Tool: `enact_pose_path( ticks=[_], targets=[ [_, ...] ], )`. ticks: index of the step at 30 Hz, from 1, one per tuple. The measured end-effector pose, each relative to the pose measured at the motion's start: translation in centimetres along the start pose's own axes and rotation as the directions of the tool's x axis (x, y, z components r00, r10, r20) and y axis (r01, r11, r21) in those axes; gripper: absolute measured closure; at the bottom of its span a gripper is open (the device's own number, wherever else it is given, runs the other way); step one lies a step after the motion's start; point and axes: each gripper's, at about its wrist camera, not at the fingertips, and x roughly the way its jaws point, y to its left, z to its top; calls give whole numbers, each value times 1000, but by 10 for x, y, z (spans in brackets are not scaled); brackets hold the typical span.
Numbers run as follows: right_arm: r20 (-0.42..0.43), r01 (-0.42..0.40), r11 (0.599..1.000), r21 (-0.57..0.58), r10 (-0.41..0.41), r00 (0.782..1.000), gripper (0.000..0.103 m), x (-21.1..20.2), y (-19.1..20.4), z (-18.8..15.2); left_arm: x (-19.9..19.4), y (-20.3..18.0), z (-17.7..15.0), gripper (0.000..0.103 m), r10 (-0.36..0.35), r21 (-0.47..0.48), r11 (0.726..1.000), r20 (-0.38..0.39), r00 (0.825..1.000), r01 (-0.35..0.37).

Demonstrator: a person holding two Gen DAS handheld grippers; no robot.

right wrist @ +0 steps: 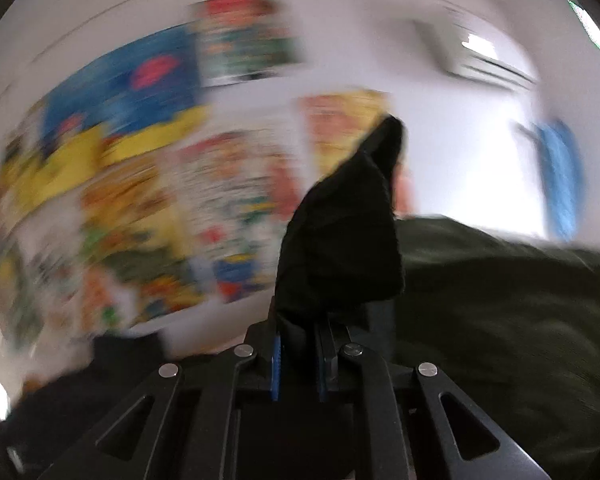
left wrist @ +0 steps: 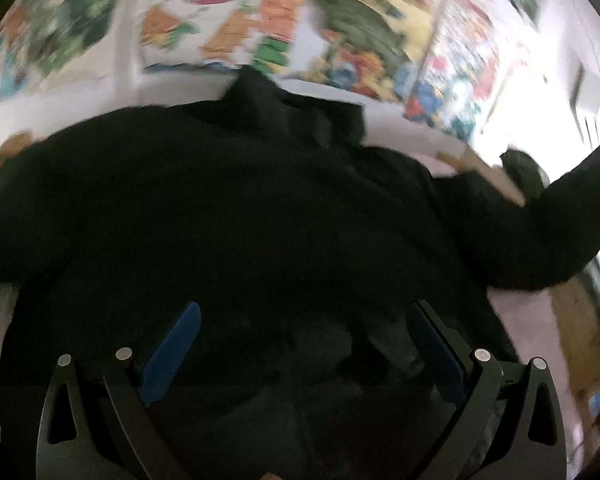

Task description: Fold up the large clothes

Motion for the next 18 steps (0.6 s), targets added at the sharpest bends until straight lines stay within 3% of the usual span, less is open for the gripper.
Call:
enact_pose_path(
  ticks=[3,7,10,14,18],
  targets=[
    [-58,-142,981,-131,135,989,90,12,68,-16,-17,31,8,2,-17,-72,997,35,999,19],
    [-170,-288,917,-276,248,954,90,21,142,-51,-36,64,16,2,-70,-170,982,85,994,84],
    [-294,-392,834,-387,291,910,90,30,196,-92,-43,87,17,2,-129,-243,958,110,985,153],
    [-438,-498,713,-493,291,850,90,30,239,-151,-39,107,18,2,-214,-317,918,113,970,240],
    [-571,-597,588,-546,260,779,90,30,267,-211,-37,107,18,2,-284,-271,912,121,951,307]
  ],
)
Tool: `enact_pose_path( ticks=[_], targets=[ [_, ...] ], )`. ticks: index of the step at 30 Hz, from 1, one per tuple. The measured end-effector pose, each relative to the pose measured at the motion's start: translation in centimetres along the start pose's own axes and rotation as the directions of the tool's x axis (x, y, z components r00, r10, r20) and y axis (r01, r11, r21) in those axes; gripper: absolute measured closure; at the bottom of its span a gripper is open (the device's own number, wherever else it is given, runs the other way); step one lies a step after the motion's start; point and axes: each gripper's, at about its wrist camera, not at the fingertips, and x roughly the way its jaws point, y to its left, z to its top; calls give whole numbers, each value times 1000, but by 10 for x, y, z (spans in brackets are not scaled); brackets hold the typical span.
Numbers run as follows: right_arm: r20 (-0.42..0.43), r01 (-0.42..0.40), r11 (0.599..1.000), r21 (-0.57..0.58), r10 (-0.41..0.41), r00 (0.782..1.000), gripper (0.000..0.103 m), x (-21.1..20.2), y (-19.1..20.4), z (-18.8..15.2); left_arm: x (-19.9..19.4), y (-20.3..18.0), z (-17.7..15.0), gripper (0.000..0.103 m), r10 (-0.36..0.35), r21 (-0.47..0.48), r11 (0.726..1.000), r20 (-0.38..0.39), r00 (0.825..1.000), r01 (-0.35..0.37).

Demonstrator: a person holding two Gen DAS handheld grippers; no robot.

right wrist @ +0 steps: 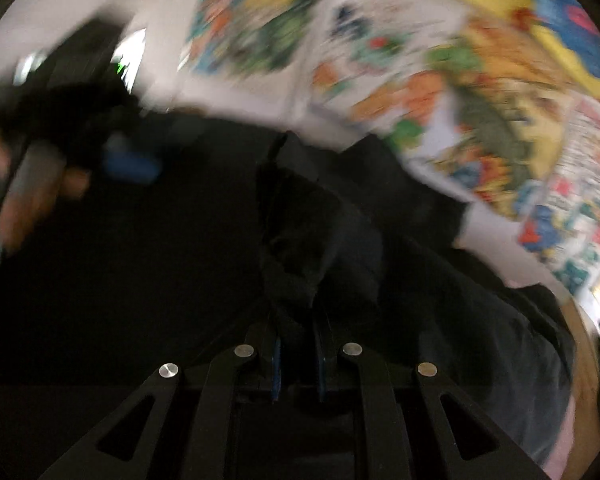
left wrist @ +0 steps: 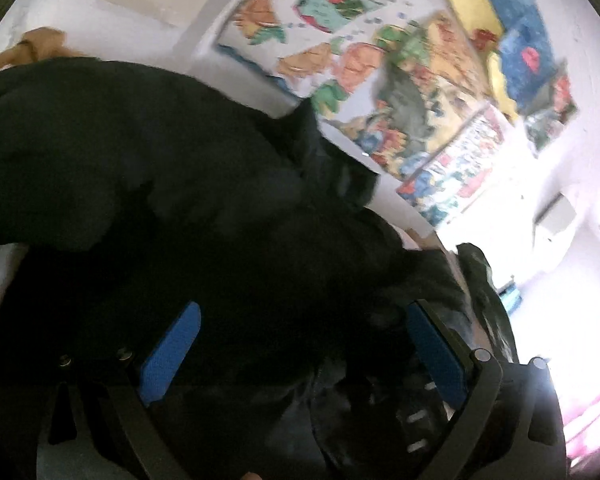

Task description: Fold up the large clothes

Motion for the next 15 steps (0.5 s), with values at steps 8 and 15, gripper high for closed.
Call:
enact_pose_path(
  ticks=[8,15],
  targets=[
    [-63,-64,998,-19,63,996,84,17,15,-23,30,13,-21,2,-10,-37,999,-110,994,6],
    [-37,-141,990,-25,140,989,40,-1,23,-27,47,20,-30,5,0,-75,997,-167,986,-13]
  ],
)
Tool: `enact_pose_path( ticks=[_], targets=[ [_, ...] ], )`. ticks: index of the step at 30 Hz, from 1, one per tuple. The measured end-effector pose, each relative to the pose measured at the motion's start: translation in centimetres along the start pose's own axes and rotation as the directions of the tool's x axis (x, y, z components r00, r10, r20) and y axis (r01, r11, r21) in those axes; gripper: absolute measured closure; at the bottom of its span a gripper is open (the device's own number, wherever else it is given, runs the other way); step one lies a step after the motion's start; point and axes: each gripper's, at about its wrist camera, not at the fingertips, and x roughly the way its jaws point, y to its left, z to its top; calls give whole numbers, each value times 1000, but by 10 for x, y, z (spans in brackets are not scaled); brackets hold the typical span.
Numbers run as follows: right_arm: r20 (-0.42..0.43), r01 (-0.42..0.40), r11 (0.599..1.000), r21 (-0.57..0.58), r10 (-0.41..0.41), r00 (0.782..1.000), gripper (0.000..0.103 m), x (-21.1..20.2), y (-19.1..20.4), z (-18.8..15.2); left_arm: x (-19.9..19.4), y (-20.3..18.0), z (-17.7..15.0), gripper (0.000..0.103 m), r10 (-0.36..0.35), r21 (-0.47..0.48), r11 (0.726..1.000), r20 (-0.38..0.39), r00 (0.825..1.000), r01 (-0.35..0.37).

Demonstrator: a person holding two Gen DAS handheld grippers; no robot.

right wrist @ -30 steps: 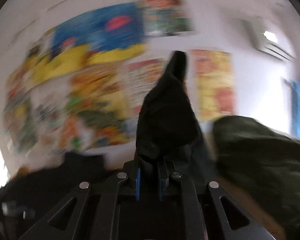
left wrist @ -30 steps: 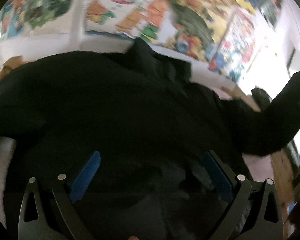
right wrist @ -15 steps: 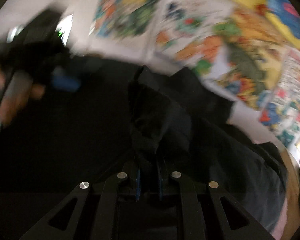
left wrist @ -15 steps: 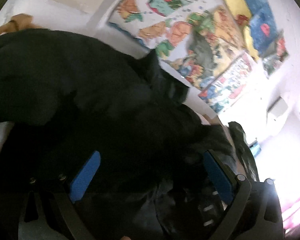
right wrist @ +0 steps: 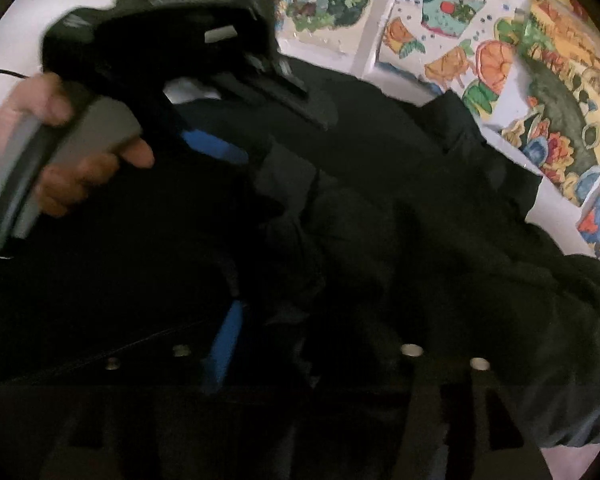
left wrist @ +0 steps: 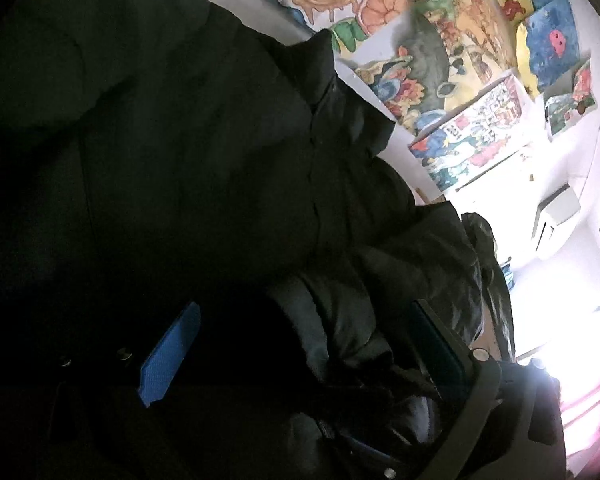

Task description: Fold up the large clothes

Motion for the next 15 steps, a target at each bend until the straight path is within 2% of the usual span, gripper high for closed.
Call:
enact_pose_path(
  ticks=[1,2,3,4,5,7,8,11,13,15],
  targets=[
    [3,-4,1000,1,4,1000,38,-3,1,-1,2,-1,-1,14,6,11,1000,-4,1000,-6],
    [6,-7,1000,3,7,1000,37,-5,1,-2,4,-4,-3,30,18,24,1000,-7,1000,-18],
    [9,-7,1000,3,7,1000,36,-8,2,-3,6,-7,-4,38,33,38,999,-13,999,-32],
    [13,-1,1000,5,0,1000,35,-10,3,-4,9,-9,-7,52,48,50,998,-16,999,-47],
    [18,4,1000,7,-4,1000,34,-12,4,-5,11,-13,-10,60,82,68,994,-14,997,-81],
    [23,5,1000,4,-5,1000,34,-17,4,-6,13,-18,-13,92,141,95,985,6,990,-141],
    [30,7,1000,-1,-7,1000,33,-21,4,-6,12,-19,-15,96,146,104,983,25,989,-148],
    [58,18,1000,-18,-17,998,31,-32,7,-7,2,-32,-14,100,174,156,969,119,978,-191],
    [92,29,999,-19,-27,995,31,-41,6,-6,-9,-45,-10,100,203,209,947,200,959,-244],
    [126,30,1000,1,-30,992,31,-50,2,-5,-25,-57,-2,100,238,254,913,302,923,-318]
  ],
)
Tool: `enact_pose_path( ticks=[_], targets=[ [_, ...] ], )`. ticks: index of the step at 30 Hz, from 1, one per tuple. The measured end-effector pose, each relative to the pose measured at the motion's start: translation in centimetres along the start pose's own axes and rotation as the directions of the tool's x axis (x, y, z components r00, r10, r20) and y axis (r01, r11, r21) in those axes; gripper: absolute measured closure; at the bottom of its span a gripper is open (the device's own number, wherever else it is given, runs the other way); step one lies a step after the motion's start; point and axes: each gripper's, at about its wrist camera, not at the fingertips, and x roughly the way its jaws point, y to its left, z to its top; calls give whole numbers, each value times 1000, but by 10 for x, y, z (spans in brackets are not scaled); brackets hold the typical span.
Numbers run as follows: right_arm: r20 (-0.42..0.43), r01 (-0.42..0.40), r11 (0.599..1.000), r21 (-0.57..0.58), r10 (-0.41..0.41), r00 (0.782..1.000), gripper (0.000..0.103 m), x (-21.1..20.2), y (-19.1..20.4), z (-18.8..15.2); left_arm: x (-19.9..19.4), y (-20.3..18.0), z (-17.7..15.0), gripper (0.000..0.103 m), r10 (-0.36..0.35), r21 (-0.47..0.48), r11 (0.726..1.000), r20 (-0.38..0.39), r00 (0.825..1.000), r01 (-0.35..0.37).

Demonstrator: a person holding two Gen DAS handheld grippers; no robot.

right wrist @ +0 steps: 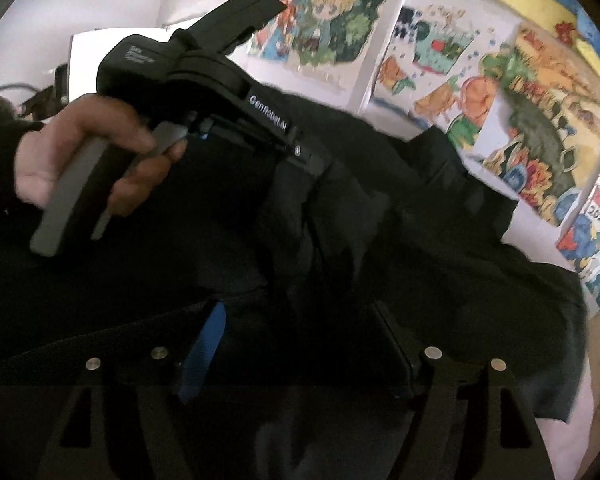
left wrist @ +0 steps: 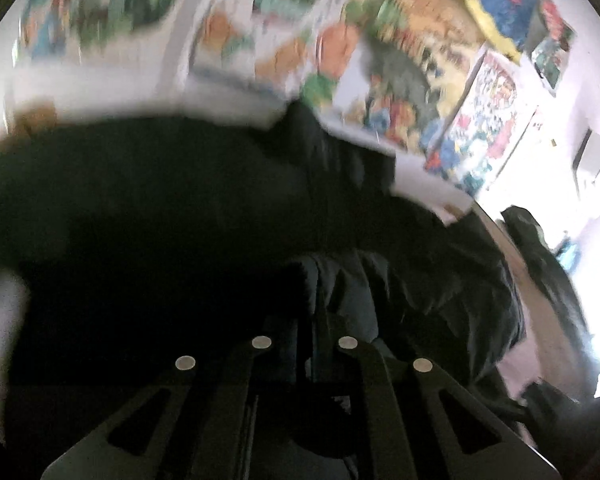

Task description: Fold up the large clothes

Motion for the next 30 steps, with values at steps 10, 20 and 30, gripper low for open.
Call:
enact_pose_path(
  ticks=[10,20,30],
  targets=[
    [39,261,939,225,-277,960,28,-6,-90,15,-4,52,20,101,232,64,968,151,961,-244],
    [-250,266,844,466,-163,954,41,78,-199,-39,54,79,-8,100,355,122,927,16,935,-354],
    [-248,246,850,466,-141,958,40,103,-196,-62,75,86,-21,93,388,138,915,-34,921,-380]
  ],
)
